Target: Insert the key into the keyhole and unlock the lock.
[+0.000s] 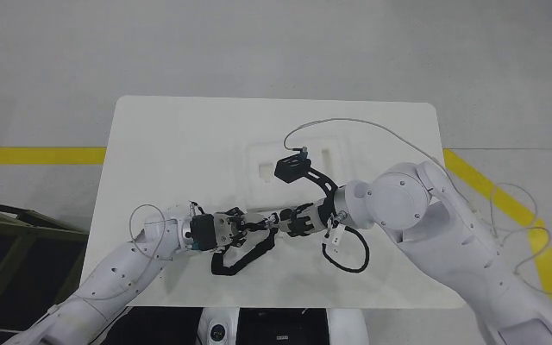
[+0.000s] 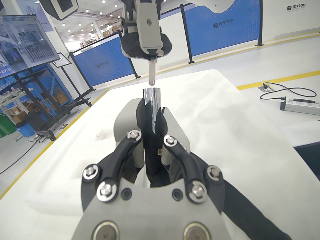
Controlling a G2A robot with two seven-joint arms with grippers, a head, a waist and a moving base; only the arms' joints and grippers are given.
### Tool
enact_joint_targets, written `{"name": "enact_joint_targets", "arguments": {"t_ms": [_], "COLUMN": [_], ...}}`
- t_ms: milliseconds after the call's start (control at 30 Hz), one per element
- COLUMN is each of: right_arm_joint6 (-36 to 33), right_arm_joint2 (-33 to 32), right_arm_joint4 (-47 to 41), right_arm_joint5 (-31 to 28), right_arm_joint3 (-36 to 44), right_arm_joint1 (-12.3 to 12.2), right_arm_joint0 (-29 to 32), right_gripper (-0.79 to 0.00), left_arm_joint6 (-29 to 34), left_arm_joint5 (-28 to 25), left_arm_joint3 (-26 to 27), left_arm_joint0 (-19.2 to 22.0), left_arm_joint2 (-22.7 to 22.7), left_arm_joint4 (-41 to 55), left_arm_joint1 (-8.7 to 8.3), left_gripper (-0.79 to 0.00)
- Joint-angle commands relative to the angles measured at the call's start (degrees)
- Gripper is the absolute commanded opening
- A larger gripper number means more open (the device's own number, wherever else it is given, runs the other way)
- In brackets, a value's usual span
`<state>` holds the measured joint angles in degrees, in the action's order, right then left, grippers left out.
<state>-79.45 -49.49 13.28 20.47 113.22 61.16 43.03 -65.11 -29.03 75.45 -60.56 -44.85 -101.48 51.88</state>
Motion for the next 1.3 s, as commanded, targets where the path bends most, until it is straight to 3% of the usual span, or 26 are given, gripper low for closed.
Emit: {"name": "enact_joint_targets", "arguments": {"t_ms": [0,1267], "right_arm_joint6": [-0.4,-1.2], "right_arm_joint2": [0.1,3.7], "right_arm_joint4": [0.3,-0.2], "right_arm_joint5": [0.5,2.6], "right_arm_joint3": [0.3,-4.0], "right_arm_joint1": [-0.1,0.6], "right_arm_joint0": [-0.1,-4.3], "right_gripper": [-0.785,-0.785], "left_arm_joint6": [0.5,2.5], "left_arm_joint5": [0.2,-0.4], "left_arm_joint3": [0.2,1.7], "left_arm_joint0": [-0.1,-1.8], "left_arm_joint2": [-0.2,-2.5], "left_arm_joint4": [-0.3,-2.7], "left_arm_joint1": [0.01,0.32], "left_gripper": [-0.785,-0.785]}}
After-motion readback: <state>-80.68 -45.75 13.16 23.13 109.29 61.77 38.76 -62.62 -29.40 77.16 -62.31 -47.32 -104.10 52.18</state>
